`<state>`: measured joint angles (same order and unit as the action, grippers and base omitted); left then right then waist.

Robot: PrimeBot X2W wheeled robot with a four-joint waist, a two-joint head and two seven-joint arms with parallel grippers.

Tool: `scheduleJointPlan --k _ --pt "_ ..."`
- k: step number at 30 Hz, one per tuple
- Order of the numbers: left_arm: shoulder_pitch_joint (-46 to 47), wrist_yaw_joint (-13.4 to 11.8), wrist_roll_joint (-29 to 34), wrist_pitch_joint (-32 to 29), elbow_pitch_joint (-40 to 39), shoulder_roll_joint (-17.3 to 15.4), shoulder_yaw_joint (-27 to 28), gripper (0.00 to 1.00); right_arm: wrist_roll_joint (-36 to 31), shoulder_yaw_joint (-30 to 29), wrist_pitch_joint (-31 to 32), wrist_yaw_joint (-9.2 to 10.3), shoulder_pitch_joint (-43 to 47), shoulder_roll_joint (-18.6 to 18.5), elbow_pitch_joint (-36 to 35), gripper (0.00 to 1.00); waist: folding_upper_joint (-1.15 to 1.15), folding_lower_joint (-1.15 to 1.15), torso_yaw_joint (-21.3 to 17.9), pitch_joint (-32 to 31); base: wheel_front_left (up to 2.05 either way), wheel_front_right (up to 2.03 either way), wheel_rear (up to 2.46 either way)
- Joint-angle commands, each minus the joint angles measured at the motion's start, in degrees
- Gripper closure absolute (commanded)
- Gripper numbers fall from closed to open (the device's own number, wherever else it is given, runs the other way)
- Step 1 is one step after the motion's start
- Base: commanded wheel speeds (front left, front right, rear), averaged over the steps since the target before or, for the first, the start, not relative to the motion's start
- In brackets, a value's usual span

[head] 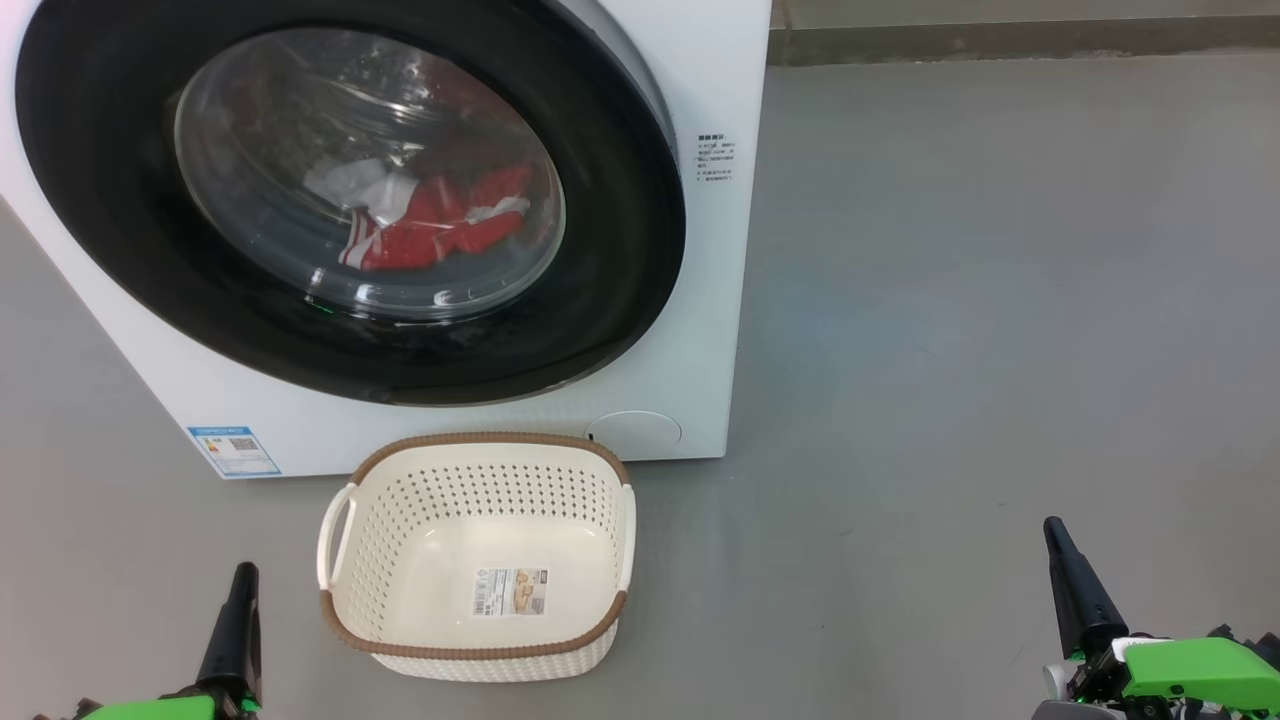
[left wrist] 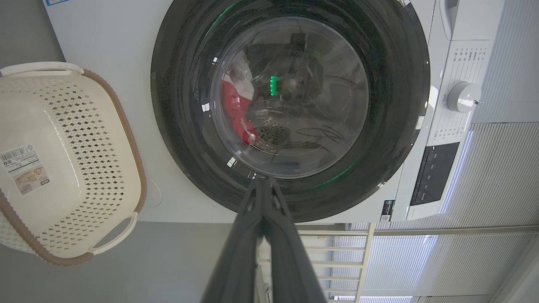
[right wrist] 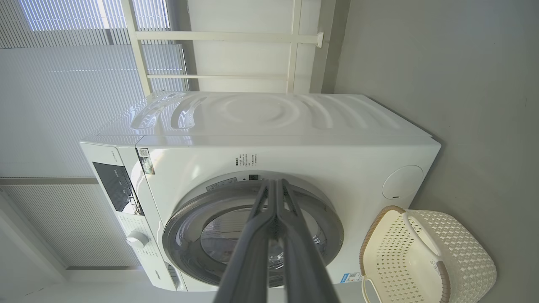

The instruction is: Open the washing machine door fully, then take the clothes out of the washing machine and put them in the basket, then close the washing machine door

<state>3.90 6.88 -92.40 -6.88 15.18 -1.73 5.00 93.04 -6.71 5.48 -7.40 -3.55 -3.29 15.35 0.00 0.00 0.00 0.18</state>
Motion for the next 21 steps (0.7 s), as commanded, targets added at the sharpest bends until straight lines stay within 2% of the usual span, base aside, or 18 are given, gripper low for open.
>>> scheduleJointPlan --k 1,21 --pt "2.29 0.60 0.29 0.35 -1.13 -1.15 1.58 1.00 -0.20 1.00 0.36 -0.09 -2.56 -0.19 -1.37 1.00 0.00 0.00 0.00 0.00 0.00 0.00 0.00" --pt "2.29 0.60 0.29 0.35 -1.13 -1.15 1.58 1.00 -0.37 0.79 0.52 -0.09 -2.58 -0.05 -1.36 1.00 0.00 0.00 0.00 0.00 0.00 0.00 0.00"
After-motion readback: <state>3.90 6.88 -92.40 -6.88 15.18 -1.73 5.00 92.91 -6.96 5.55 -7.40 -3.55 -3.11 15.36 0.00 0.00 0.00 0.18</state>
